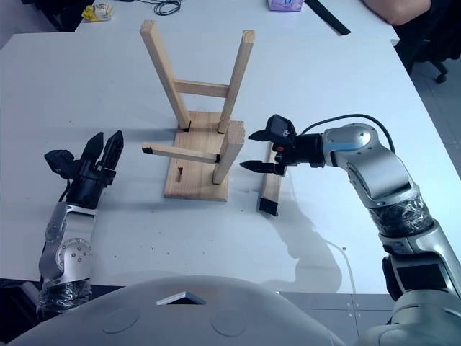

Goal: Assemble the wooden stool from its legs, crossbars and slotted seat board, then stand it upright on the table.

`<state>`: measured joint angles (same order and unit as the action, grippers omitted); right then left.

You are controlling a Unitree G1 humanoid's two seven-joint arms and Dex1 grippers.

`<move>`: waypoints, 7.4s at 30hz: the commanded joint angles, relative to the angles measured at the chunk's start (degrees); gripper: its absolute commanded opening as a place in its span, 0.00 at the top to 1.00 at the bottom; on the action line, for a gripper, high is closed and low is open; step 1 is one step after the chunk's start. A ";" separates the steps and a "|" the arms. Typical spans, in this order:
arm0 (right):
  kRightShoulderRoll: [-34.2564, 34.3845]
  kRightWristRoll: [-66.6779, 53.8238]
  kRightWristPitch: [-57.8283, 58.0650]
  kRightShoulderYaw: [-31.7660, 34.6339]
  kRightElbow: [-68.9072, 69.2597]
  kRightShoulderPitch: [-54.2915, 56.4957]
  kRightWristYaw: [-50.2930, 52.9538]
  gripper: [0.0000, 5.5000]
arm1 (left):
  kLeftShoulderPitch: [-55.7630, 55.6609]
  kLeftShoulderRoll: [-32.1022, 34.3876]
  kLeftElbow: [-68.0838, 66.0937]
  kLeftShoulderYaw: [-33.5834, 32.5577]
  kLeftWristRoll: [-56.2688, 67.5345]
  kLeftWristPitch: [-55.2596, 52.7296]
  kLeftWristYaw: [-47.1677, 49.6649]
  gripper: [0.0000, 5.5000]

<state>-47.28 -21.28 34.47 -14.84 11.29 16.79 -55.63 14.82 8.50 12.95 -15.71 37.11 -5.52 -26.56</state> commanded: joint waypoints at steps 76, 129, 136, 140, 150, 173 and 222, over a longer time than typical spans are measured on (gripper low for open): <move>23.80 -43.42 58.00 19.48 9.10 -4.05 86.49 0.31 | 19.04 -9.67 12.52 2.83 3.02 9.59 12.41 0.39; 22.70 -26.44 58.02 18.33 11.14 5.13 60.03 0.31 | 16.93 -11.37 11.31 0.49 1.91 8.18 12.00 0.39; 20.27 -31.05 58.02 15.99 11.84 5.14 58.95 0.31 | 16.72 -11.89 10.91 0.67 1.64 8.83 11.99 0.39; 14.97 -27.09 58.01 16.53 8.40 6.96 58.08 0.31 | 18.03 -12.60 11.12 1.00 1.42 9.54 11.87 0.39; 5.17 -35.03 57.99 10.01 13.79 5.20 46.43 0.31 | 18.71 -13.98 11.07 1.75 0.80 10.84 11.92 0.39; 2.35 -15.20 44.79 4.97 5.78 8.34 36.37 0.31 | 17.34 -12.70 9.34 1.28 0.93 10.76 11.22 0.39; 1.53 -3.89 41.18 7.50 18.68 -17.92 33.50 0.31 | 13.33 -10.09 11.91 0.50 1.13 8.36 13.56 0.39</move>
<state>-48.24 -25.77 72.81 -6.60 31.32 0.67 -23.75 29.18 -2.43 24.59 -15.11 38.40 4.12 -13.73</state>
